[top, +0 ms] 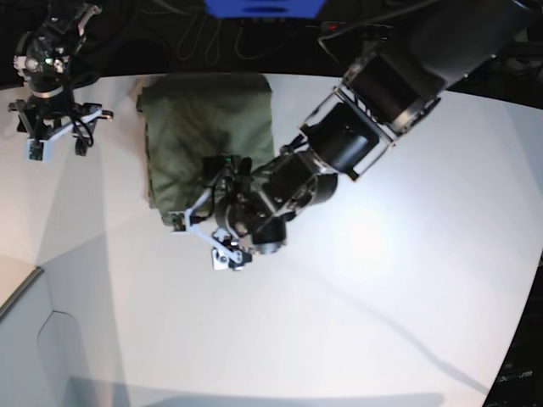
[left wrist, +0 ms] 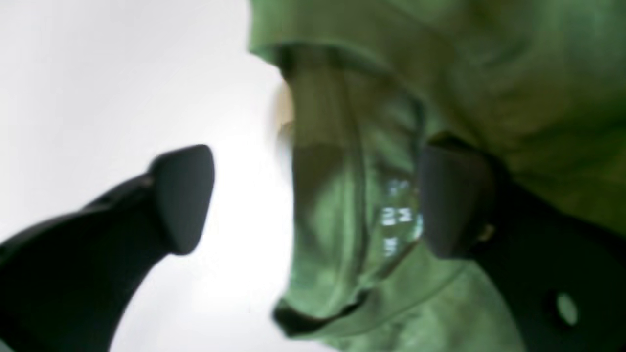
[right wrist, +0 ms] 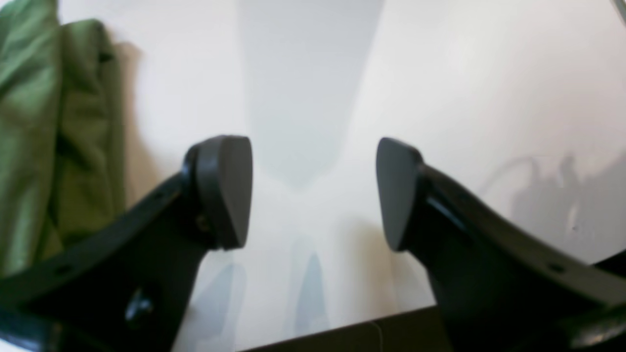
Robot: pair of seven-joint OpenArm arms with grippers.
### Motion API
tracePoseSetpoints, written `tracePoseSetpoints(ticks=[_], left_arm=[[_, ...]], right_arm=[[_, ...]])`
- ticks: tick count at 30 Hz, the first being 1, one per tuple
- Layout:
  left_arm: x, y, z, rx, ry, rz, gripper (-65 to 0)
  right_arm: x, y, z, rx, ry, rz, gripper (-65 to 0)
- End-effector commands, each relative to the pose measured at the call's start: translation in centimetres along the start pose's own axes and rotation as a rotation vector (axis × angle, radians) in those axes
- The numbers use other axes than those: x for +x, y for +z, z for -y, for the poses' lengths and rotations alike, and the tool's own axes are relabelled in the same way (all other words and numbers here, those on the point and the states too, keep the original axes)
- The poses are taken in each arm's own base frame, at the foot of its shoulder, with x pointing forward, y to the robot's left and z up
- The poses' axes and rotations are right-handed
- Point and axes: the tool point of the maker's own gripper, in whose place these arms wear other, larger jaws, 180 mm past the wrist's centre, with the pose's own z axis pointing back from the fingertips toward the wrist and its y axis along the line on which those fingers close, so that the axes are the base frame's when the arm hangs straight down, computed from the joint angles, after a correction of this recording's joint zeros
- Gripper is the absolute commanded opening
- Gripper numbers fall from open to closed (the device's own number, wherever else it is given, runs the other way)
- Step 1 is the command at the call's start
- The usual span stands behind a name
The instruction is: Layout the t-shirt on the table in an organized manner, then fold the t-shirt properly
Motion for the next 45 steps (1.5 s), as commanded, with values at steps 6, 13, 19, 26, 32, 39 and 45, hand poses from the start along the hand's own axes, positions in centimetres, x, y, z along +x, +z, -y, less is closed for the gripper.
tracePoseSetpoints(ticks=[6, 13, 19, 26, 32, 39, 45], left_arm=[[3.9, 4.8, -6.6, 0.184, 0.086, 0.166, 0.0], [3.6, 8.9, -9.6, 0.316, 0.166, 0.261, 0.0], [-0.9, 13.1, -11.1, 0.451, 0.267, 0.223, 0.0], [-13.4, 18.2, -10.2, 0.614, 0.498, 0.061, 0.0], [-24.5, 22.8, -6.5, 0.727, 0.713, -0.120, 0.0], [-31.6, 25.9, -1.9, 0.759, 0.907, -0.161, 0.0], [-33.9, 27.0, 1.5, 0.724, 0.986, -0.126, 0.0]], right_arm=[[3.1, 1.1, 0.1, -0.016, 0.019, 0.094, -25.4], [3.6, 2.9, -2.9, 0.063, 0.108, 0.108, -25.6], [1.5, 4.2, -10.6, 0.282, 0.169, 0.070, -33.2], [0.0, 5.8, -15.5, 0.424, 0.191, 0.047, -43.4], [-0.6, 6.1, -16.3, 0.448, 0.191, 0.032, -46.1], [-3.8, 5.3, -16.9, 0.471, 0.167, -0.053, -46.0], [-5.9, 5.0, -16.6, 0.467, 0.153, -0.108, -46.2]])
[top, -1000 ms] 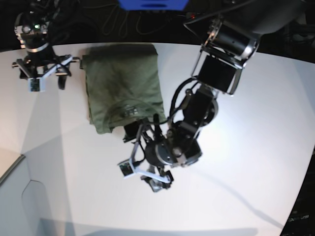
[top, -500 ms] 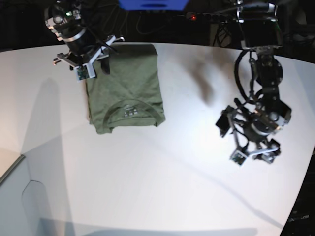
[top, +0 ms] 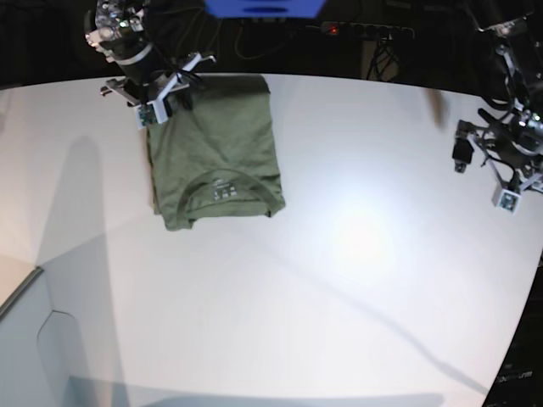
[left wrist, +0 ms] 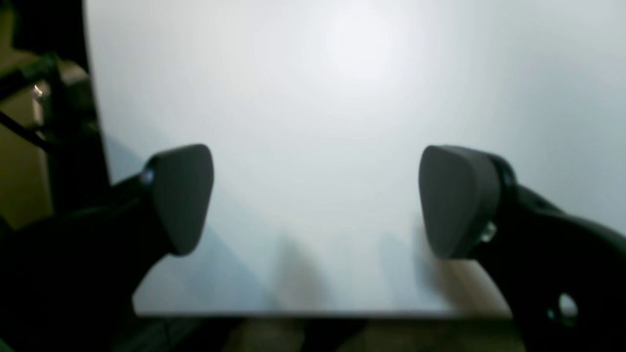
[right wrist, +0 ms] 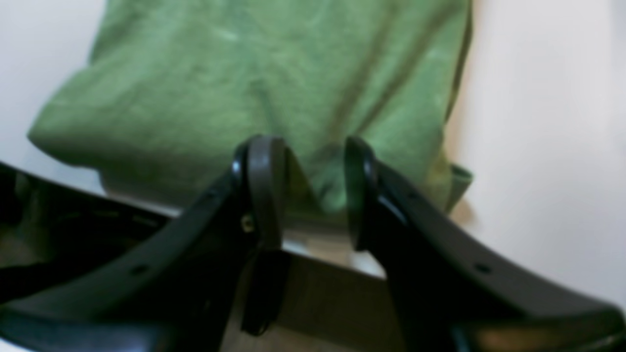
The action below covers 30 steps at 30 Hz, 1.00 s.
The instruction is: Layout the t-shirt on the table in an organized manner, then fold the t-shirt properly
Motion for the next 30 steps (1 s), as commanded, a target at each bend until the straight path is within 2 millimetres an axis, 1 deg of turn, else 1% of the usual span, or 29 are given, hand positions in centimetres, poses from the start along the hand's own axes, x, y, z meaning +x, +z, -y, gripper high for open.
tracePoseSetpoints(ticks=[1, 4, 6, 8, 12, 14, 16, 19, 21, 23, 26, 27, 28, 30], left_arm=[[1.1, 0.5, -0.9, 0.013, 0.005, 0.048, 0.0], [0.3, 0.6, -0.3, -0.006, 0.018, 0.039, 0.0], [-0.4, 0.6, 0.3, -0.017, 0.028, 0.027, 0.0], [-0.9, 0.7, 0.2, -0.008, 0.058, 0.024, 0.0], [-2.1, 1.2, -0.7, 0.027, 0.118, 0.015, 0.0], [-2.9, 1.4, -0.4, 0.019, 0.114, -0.002, 0.0], [-3.5, 1.5, -0.1, 0.014, 0.113, -0.014, 0.0], [-4.6, 1.7, 0.3, 0.006, 0.114, -0.039, 0.0], [-5.6, 1.9, 0.7, -0.001, 0.114, -0.060, 0.0], [-6.8, 2.2, 1.4, -0.013, 0.118, -0.084, 0.0], [-8.7, 2.7, 2.7, -0.036, 0.131, -0.122, 0.0], [-9.2, 2.8, 2.9, -0.040, 0.131, -0.134, -2.2], [-9.8, 3.0, 3.3, -0.045, 0.134, -0.139, -11.1], [-10.8, 3.5, 4.2, -0.056, 0.153, -0.152, -31.3]], right_arm=[[0.1, 0.1, -0.3, 0.010, -0.008, 0.011, -46.2], [-1.1, -0.3, -0.8, 0.028, -0.021, -0.017, -46.2], [-1.3, -0.5, -1.0, 0.035, -0.031, -0.008, -46.2], [-1.2, -0.4, -1.1, 0.036, -0.038, 0.022, -46.2], [-1.0, 0.1, -1.3, 0.036, -0.044, 0.067, -46.2], [-0.7, 0.5, -1.1, 0.029, -0.043, 0.091, -46.2], [-0.3, 1.5, -0.5, 0.007, -0.038, 0.117, -46.2], [1.8, 3.6, 0.7, -0.024, -0.095, 0.230, -46.2], [2.7, 4.8, 2.0, -0.058, -0.122, 0.275, -46.2], [2.7, 5.6, 3.4, -0.098, -0.133, 0.282, -46.2], [1.5, 6.3, 5.3, -0.152, -0.142, 0.259, -46.2], [1.1, 6.4, 5.6, -0.163, -0.147, 0.254, -46.2], [0.7, 6.5, 6.1, -0.177, -0.152, 0.245, -46.2], [0.0, 7.0, 7.1, -0.207, -0.156, 0.227, -46.2]])
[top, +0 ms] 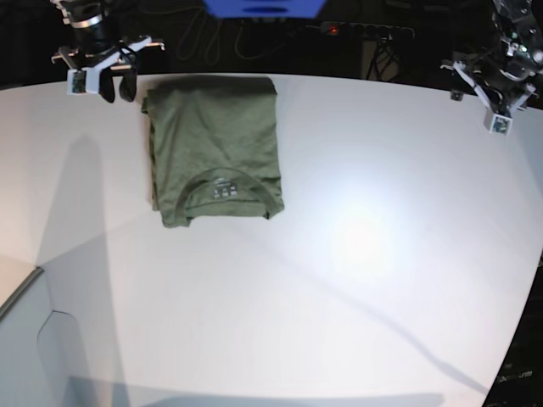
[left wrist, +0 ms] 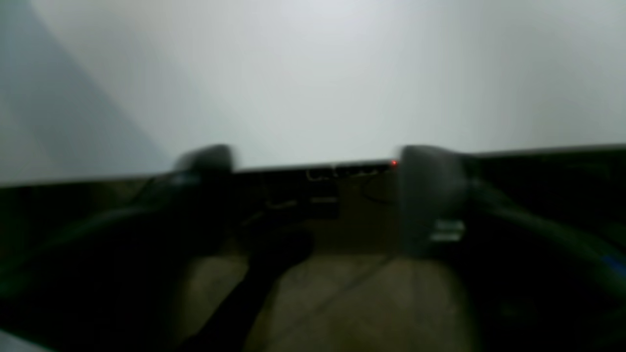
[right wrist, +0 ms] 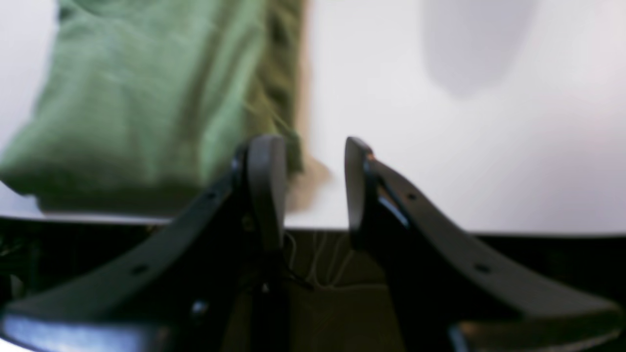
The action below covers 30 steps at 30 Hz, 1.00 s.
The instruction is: Layout the t-shirt on the table in an organized manner, then fold the t-shirt properly
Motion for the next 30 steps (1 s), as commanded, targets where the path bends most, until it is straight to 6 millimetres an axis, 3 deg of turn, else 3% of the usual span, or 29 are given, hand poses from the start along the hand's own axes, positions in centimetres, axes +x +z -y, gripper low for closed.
tracePoseSetpoints(ticks=[1, 4, 7, 9, 15, 17, 20, 25, 30], left_arm=[[0.1, 0.6, -0.2, 0.011, -0.004, 0.014, -40.6], [-2.7, 1.1, -0.4, 0.027, 0.053, -0.038, -64.5], [-5.7, 1.9, -0.3, 0.047, 0.130, -0.086, -62.8], [-8.6, 2.1, -0.1, 0.044, 0.175, -0.141, -64.9], [-16.1, 0.4, 2.9, -0.037, 0.353, -0.195, -65.0], [-18.0, -0.6, 3.5, -0.054, 0.426, -0.168, -65.0], [-19.8, -3.6, 6.1, -0.123, 0.532, -0.158, -65.0], [-21.5, -6.9, 9.5, -0.223, 0.636, -0.220, -65.0], [-19.5, -8.9, 12.4, -0.301, 0.612, -0.203, -65.0]], right_arm=[[0.7, 0.6, 0.6, -0.012, -0.001, 0.033, -46.2], [-1.1, 1.7, 0.9, -0.019, -0.004, -0.018, -46.2], [-4.6, 2.7, 0.6, -0.011, -0.038, -0.108, -46.3], [-7.8, 3.3, -1.2, 0.050, -0.077, -0.187, -47.6], [-16.2, 4.4, -5.0, 0.176, -0.236, -0.375, -63.5], [-18.6, 4.0, -6.2, 0.191, -0.296, -0.430, -65.0], [-21.2, 3.1, -7.4, 0.218, -0.359, -0.492, -65.0], [-22.7, 0.1, -9.9, 0.270, -0.447, -0.469, -65.0], [-26.2, -1.6, -7.3, 0.095, -0.407, -0.474, -65.0]])
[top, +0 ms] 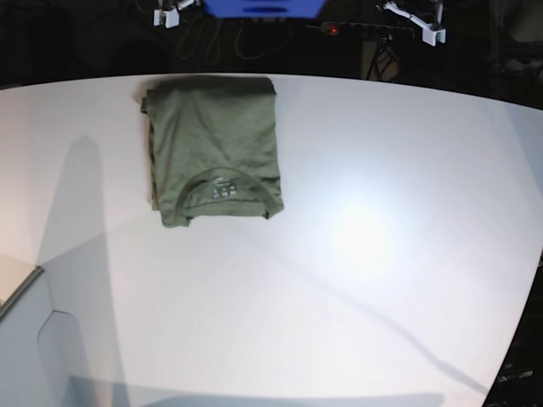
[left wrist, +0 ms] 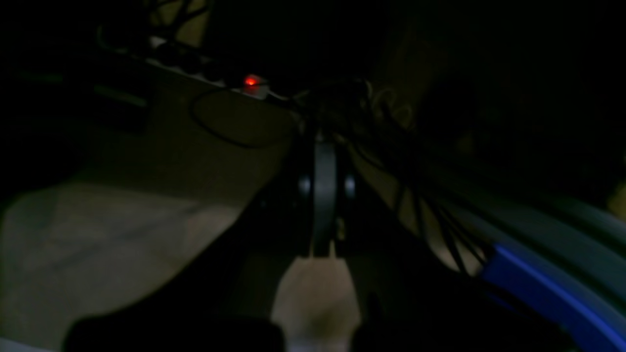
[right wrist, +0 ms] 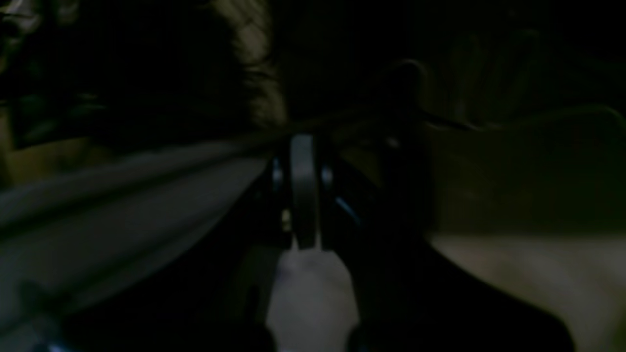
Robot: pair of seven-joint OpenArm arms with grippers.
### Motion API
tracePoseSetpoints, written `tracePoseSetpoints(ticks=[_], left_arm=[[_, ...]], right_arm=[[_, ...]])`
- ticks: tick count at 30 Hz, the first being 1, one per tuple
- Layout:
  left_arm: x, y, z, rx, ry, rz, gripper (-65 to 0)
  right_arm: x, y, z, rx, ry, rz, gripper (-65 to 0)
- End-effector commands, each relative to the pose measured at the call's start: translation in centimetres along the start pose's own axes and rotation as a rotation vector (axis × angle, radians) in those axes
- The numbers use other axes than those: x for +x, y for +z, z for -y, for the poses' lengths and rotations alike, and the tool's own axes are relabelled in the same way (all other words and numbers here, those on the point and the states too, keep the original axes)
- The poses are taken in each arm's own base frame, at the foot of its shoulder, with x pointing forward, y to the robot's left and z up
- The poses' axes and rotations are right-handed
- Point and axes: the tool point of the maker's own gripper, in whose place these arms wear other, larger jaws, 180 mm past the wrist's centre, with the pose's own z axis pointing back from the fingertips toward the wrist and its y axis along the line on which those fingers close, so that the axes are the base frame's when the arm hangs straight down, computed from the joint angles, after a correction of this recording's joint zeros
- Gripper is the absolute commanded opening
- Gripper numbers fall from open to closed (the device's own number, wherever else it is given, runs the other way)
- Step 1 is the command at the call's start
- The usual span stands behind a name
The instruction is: Layout the t-shirt on the table in an organized manner, then fold the t-shirt properly
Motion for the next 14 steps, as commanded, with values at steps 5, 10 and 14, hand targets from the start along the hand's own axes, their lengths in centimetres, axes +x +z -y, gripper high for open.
tracePoseSetpoints(ticks=[5, 10, 14], left_arm=[[-1.2, -1.2, -0.2, 0.101, -0.108, -0.093, -65.0], [-2.3, -2.1, 0.6, 0.136, -0.119, -0.108, -65.0], [-1.9, -2.5, 1.4, 0.128, -0.118, -0.101, -65.0]], right_arm=[[-1.2, 0.5, 4.9, -0.242, 0.183, -0.002, -65.0], [-0.6, 1.4, 6.8, -0.395, 0.421, 0.003, -65.0], [-0.4, 1.3, 6.4, -0.426, 0.512, 0.003, -65.0]])
